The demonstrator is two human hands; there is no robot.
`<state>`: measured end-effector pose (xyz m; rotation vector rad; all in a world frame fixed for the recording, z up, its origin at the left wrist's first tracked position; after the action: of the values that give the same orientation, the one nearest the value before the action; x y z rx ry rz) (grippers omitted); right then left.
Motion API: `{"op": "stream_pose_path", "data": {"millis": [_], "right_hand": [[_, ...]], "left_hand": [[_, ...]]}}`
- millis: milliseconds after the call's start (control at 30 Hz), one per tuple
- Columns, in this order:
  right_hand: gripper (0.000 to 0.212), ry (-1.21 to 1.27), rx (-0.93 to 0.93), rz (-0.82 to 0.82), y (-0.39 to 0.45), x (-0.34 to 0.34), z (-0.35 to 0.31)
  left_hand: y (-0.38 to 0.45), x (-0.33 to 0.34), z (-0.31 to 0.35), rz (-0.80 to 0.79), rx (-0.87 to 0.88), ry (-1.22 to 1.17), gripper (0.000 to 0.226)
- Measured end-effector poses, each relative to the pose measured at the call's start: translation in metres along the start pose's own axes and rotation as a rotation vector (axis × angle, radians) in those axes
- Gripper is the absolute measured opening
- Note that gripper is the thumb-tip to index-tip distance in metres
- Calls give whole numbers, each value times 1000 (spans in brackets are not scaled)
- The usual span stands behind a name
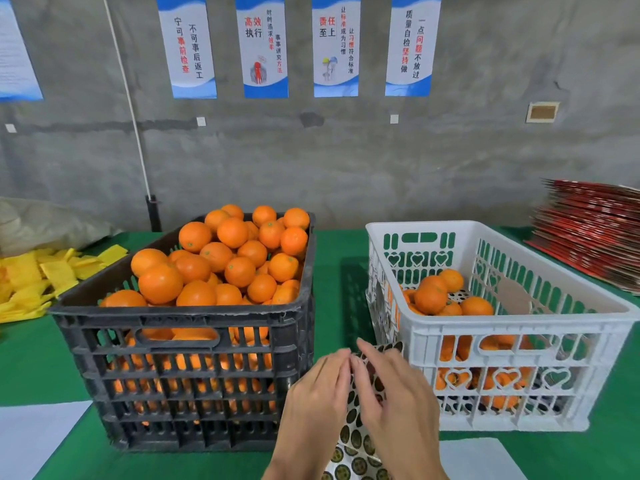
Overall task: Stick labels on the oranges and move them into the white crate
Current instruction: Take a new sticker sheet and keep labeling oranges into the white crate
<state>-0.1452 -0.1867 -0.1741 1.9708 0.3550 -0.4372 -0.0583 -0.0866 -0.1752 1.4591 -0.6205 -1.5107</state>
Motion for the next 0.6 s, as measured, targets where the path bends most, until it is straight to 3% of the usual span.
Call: {"op": "stream_pose_path", "data": {"millis": [67, 167, 333, 433, 533, 600], "right_hand": [[34, 103, 204, -150, 0, 0, -5], [42, 272, 359, -310, -1, 1, -1], [46, 554, 474, -338, -1, 6, 2], [42, 686, 549, -335, -4, 9, 8], [44, 689, 555, -363, -4, 11, 13], [40, 691, 561, -419, -5, 15, 11]], "left_hand": [[2, -2, 2, 5, -22, -25, 39], [2, -7, 6, -33, -174, -98, 21], [8, -16, 9, -250, -317, -141, 18], [18, -29, 11, -470, -346, -9, 22], [39, -58, 16, -392, -328, -88, 28], [58, -78, 18, -336, -339, -151, 19]]}}
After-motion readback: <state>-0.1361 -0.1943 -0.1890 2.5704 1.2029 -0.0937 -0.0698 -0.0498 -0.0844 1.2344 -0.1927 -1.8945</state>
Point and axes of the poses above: each hand's wrist, its own y-axis towards the middle knuckle, its own x-axis out of the palm, z = x × y, the point moved 2 cm from there along y, towards the middle knuckle, and after that the axes turned 2 degrees about -z, right-handed, at the moved point
